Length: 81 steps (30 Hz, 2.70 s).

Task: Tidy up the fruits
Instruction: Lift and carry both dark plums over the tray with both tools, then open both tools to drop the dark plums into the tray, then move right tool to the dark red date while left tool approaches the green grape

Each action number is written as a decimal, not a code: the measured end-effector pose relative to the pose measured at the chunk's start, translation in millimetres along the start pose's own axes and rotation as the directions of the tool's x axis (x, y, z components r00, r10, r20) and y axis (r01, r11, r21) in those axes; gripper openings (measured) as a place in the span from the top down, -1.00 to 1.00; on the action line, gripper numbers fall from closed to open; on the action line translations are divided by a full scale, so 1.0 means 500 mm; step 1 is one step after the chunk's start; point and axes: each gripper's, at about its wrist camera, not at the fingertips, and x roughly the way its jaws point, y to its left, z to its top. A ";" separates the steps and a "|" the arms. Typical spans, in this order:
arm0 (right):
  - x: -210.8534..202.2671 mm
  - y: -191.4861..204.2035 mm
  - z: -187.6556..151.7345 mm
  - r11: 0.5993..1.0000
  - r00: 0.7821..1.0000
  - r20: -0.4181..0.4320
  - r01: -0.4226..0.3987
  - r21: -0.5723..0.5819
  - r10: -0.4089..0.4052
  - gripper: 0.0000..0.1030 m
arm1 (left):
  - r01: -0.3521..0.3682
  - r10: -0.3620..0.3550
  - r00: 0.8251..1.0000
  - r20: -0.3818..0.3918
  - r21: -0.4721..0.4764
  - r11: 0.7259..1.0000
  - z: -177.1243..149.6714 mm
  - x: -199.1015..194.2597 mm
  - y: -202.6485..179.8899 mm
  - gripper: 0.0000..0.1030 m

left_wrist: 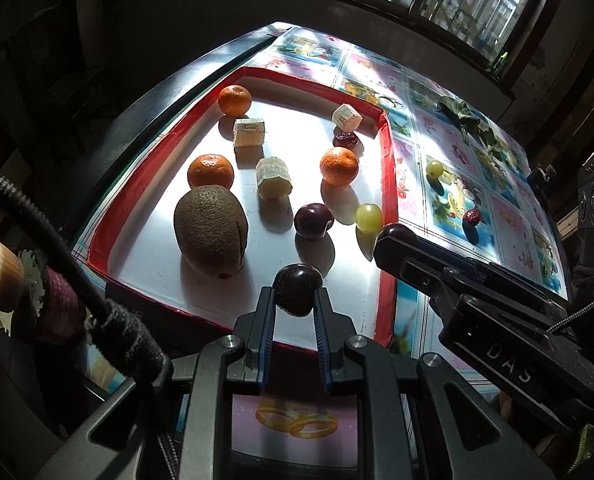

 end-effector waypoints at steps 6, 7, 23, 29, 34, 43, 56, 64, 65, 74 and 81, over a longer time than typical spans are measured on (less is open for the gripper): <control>0.055 0.022 0.012 0.999 0.998 -0.055 0.000 -0.035 -0.002 0.43 | -0.015 0.016 0.999 -0.037 0.010 1.000 0.005 0.024 0.019 0.65; 0.063 0.022 0.013 0.999 0.998 -0.063 0.002 -0.040 -0.005 0.43 | -0.017 0.017 0.999 -0.043 0.009 1.000 0.005 0.029 0.021 0.65; 0.087 0.019 0.020 0.999 0.995 -0.103 0.000 -0.038 -0.004 0.40 | -0.040 0.042 0.999 -0.035 0.054 0.998 0.006 0.038 0.000 0.08; 0.073 0.014 0.016 1.000 0.996 -0.089 -0.019 -0.020 0.017 0.28 | -0.085 0.086 0.996 -0.014 0.066 0.994 0.001 0.025 -0.007 -0.07; 0.058 0.012 0.016 1.000 0.997 -0.070 -0.014 -0.010 0.013 0.09 | -0.131 0.130 0.991 0.019 0.064 0.989 -0.007 0.007 -0.011 -0.22; -0.004 -0.014 0.005 1.000 1.000 -0.008 -0.009 0.025 0.009 0.09 | -0.152 0.150 0.988 0.045 0.053 0.987 -0.015 -0.011 -0.017 -0.22; -0.077 -0.110 -0.017 0.994 0.998 0.046 0.039 0.106 -0.044 0.10 | -0.164 0.158 0.984 0.078 0.075 0.984 -0.018 -0.027 -0.052 -0.23; -0.099 -0.183 -0.039 0.981 0.994 0.056 0.085 0.172 -0.095 0.10 | -0.136 0.131 0.989 0.064 0.088 0.987 -0.011 -0.018 -0.079 -0.23; -0.101 -0.194 -0.041 0.979 0.993 0.057 0.095 0.181 -0.107 0.10 | -0.128 0.123 0.990 0.063 0.091 0.988 -0.009 -0.017 -0.085 -0.23; -0.091 -0.274 -0.015 0.954 0.964 0.078 0.235 0.187 -0.252 0.10 | -0.056 0.049 0.997 0.064 0.120 0.991 0.038 0.000 -0.158 -0.23; -0.018 -0.304 0.040 0.933 0.940 0.045 0.330 0.145 -0.339 0.10 | -0.019 0.011 0.998 0.055 0.139 0.990 0.104 0.034 -0.213 -0.25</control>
